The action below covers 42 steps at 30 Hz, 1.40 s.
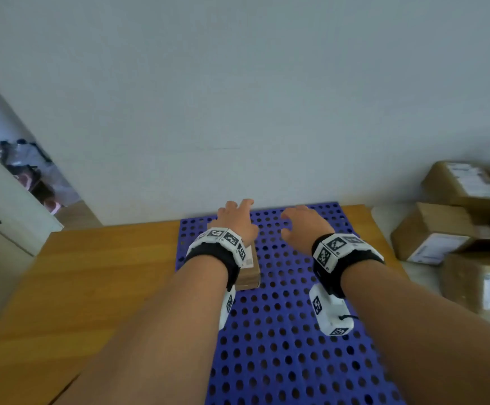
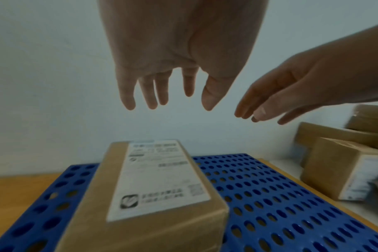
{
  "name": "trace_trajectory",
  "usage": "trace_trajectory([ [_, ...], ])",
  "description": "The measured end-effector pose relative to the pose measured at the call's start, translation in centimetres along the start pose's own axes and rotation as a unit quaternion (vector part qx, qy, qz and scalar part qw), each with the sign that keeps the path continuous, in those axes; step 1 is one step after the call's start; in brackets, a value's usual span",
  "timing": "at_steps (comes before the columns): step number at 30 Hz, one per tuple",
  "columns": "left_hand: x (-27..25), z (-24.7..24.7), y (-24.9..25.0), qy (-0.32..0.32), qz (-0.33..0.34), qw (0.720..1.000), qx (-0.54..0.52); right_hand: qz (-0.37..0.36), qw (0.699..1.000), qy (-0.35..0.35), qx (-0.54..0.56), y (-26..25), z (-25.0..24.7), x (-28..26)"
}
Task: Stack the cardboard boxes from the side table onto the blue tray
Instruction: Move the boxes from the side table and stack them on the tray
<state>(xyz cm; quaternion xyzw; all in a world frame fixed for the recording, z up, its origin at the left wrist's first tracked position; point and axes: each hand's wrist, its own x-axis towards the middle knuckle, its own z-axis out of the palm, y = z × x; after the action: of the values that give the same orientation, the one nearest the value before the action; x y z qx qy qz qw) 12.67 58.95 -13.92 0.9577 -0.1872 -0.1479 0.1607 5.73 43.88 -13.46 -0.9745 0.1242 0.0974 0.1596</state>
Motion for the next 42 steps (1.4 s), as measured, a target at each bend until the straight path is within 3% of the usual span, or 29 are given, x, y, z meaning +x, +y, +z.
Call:
trace_trajectory([
  [17,-3.0,5.9,20.8,-0.05,0.161,0.984,0.065,0.135,0.988,0.065,0.022,16.8,-5.9,-12.0],
  [31,-8.0,12.1,39.2,-0.022,0.199,0.978,0.051,0.165,0.98,0.11,0.038,33.3,-10.8,-22.2],
  [42,-6.7,15.6,49.4,-0.037,0.204,0.977,0.048,0.207,0.965,0.145,0.067,43.1,-14.2,-24.6],
])
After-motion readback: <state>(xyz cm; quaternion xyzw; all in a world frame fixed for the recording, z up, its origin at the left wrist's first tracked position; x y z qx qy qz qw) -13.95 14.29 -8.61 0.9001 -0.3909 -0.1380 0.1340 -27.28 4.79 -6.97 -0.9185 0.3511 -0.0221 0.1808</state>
